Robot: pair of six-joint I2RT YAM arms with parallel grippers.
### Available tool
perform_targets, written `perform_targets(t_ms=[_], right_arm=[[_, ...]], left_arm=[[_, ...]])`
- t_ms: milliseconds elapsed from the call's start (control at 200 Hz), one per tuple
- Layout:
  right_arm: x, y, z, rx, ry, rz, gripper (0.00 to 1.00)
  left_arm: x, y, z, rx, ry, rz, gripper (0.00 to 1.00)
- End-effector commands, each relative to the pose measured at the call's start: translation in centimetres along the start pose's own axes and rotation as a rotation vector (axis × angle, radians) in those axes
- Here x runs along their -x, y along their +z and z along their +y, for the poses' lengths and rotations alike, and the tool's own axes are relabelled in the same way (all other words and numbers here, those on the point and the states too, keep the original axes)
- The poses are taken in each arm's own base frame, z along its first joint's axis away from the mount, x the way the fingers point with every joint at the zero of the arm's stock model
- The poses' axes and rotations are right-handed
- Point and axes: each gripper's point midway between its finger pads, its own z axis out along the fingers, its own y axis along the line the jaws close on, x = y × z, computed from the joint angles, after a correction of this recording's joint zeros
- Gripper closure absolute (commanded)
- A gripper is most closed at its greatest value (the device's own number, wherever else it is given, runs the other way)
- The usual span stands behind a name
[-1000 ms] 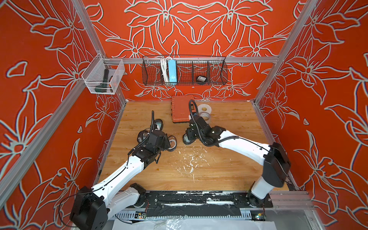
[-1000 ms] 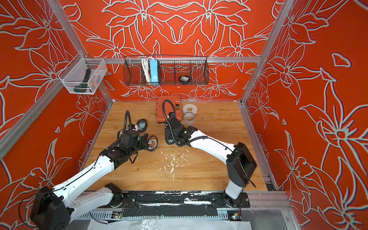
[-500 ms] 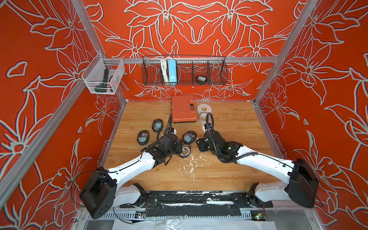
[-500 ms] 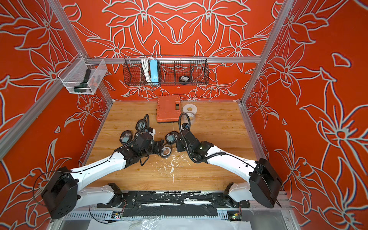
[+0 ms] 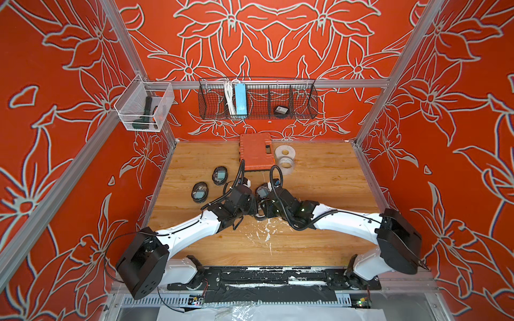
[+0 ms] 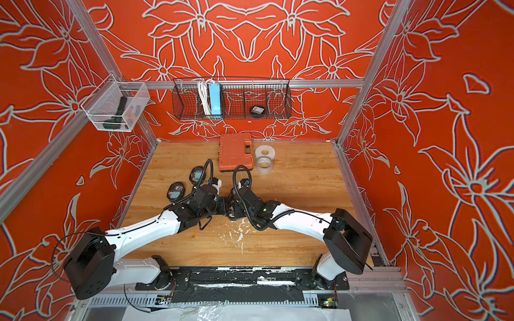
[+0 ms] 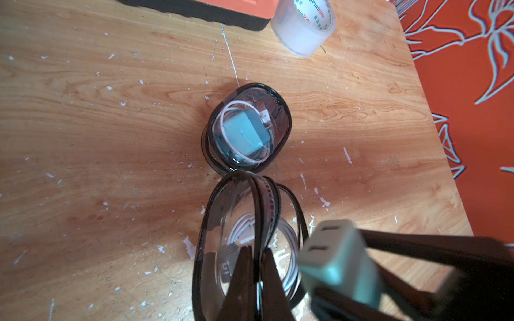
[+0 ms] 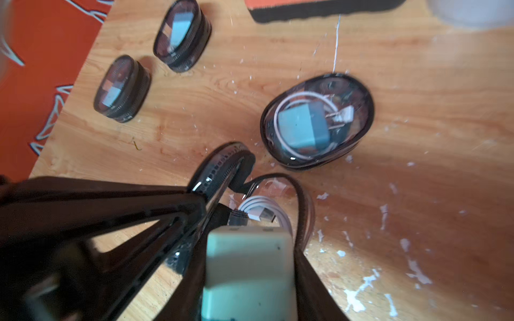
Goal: Pack away charging kits
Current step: Place the plug in the storage bag.
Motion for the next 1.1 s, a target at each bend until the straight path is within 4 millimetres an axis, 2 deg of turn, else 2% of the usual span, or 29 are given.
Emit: perform_targets(t_ms=[0,255,626,846,956,1096], right_arm=[[1.4,0.8,1.6,0.029,0.058,-0.027,0.96],[0.6,3.4,1.0,-0.035,0.068,0.007,0.98],[0.1,6.3,-0.6,-0.174,0.034,0.034,1.00],[-0.6,7.7,-0.1,-0.166,0.035,0.065,1.00],[-0.6,7.7,0.2,-0.159,0.034,0.064,0.94],[-0.7,7.5,0.6,-0.146,0.035,0.063,0.80]], left_arm=[[0.7,-0.6,-1.0,-0.048,0.011,-0.037,1.00],[0.9,-1.1,-1.7,-0.099,0.013,-0.058,1.00],[0.6,-0.8,-1.0,-0.063,0.000,-0.049,1.00],[0.5,-0.6,-1.1,-0.070,-0.004,-0.046,1.00],[0.4,-0.3,-1.0,-0.069,-0.006,-0.040,1.00],[0.3,-0.1,-0.9,-0.062,-0.011,-0.037,1.00]])
